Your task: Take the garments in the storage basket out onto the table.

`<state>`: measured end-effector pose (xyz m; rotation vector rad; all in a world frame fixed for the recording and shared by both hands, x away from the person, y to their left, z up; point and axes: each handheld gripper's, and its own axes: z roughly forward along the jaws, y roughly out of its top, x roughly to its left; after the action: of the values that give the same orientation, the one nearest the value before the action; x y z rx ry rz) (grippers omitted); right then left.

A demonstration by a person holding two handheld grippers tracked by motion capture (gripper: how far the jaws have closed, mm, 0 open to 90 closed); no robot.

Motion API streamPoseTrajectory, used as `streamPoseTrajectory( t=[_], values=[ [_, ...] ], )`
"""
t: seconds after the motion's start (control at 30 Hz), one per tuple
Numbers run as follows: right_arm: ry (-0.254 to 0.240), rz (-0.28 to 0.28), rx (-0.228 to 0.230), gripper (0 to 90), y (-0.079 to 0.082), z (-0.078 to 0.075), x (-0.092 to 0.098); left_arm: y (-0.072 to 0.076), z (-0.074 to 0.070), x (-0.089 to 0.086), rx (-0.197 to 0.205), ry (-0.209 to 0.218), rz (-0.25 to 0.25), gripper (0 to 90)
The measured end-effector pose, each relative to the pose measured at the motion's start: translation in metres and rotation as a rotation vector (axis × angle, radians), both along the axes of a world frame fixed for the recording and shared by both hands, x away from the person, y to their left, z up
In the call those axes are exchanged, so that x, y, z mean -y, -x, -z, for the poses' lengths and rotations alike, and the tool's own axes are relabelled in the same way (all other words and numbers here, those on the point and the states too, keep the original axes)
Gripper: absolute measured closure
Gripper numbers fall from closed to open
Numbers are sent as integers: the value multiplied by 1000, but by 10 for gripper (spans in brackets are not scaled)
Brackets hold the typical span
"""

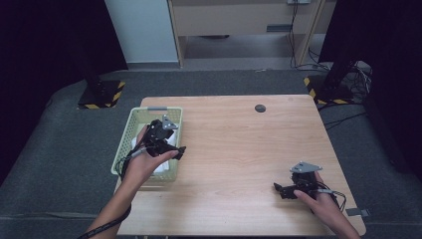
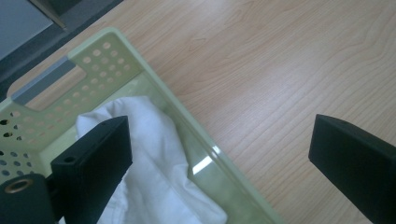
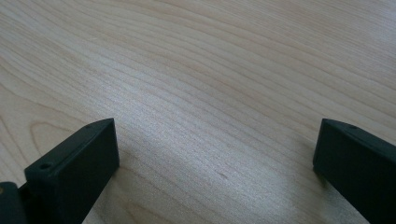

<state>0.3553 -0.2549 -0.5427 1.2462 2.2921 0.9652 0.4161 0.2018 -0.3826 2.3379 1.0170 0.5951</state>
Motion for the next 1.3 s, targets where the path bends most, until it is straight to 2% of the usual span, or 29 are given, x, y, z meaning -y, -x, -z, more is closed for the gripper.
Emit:
streamPoseTrajectory(
  t=[0.33,0.43,0.6,0.8,0.9,1.1,1.3],
  values=[
    [0,0,0,4,0,0,0,-12,2,-18,0,20,-45,53],
    [0,1,0,4,0,0,0,-17,6,-21,-20,22,-66,54],
    [0,1,0,4,0,0,0,-24,12,-24,-33,25,-74,54],
    [0,0,0,4,0,0,0,-31,19,-29,-47,18,-93,53],
    [0,0,0,4,0,0,0,-33,22,-31,-47,5,-98,53],
    [0,0,0,4,0,0,0,-36,26,-34,-47,4,-107,52],
    [-2,2,-1,4,0,0,0,-40,31,-41,-46,-20,-117,50]
  ],
)
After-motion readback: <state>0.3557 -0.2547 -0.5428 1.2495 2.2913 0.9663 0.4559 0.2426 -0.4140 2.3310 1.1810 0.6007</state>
